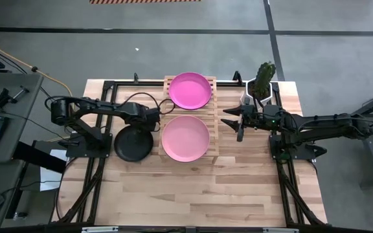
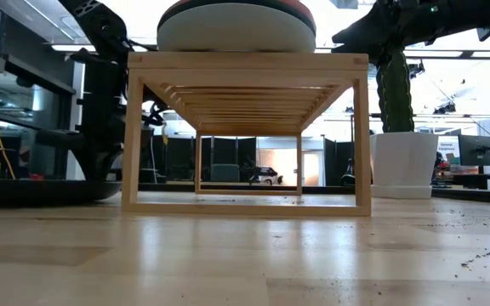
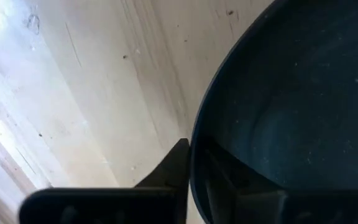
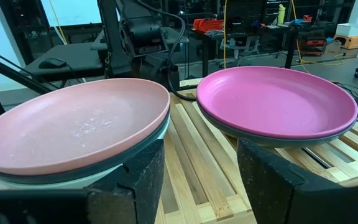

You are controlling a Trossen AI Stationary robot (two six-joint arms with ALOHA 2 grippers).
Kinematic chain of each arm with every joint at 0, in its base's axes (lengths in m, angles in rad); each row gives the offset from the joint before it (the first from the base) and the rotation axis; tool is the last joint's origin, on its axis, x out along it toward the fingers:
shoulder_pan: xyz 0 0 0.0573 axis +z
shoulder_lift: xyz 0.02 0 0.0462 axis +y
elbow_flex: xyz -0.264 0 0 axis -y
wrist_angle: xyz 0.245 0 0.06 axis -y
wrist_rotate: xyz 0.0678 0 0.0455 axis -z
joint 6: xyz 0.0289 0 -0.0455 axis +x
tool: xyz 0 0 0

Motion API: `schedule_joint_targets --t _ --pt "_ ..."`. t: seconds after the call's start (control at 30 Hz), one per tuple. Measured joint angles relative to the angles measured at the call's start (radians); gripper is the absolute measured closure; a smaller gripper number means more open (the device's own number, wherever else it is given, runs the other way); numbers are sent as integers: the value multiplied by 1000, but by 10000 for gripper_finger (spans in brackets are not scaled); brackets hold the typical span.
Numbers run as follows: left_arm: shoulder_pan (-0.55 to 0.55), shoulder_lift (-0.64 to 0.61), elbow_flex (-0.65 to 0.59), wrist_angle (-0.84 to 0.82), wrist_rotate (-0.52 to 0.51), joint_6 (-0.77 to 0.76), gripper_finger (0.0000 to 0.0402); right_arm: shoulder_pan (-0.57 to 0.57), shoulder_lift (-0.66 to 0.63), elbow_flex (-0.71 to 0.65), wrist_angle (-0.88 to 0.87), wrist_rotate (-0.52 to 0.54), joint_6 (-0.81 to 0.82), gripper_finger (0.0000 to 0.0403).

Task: Place and stack plates onto a shelf
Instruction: Stack the black plate on top of the pink plate on the shelf

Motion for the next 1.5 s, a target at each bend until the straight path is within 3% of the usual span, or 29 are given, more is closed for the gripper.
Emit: schedule_joint_targets --t 0.33,0.57,0.77,1.1,1.33,1.5 --pt "0 -15 120 -188 -1 -58 398 0 0 0 0 0 0 217" --pt "0 -74 231 -357 -123 -107 401 0 0 0 -16 0 0 217" --pt "0 -157 321 -398 -233 -149 401 0 0 0 -29 0 0 217" --pt "0 -283 453 -422 -478 -273 401 0 0 0 -28 0 0 217" --pt "0 -334 516 -445 -843 -422 401 0 0 0 -28 0 0 217" --pt "0 -353 596 -413 -882 -521 401 0 0 0 -28 0 0 217"
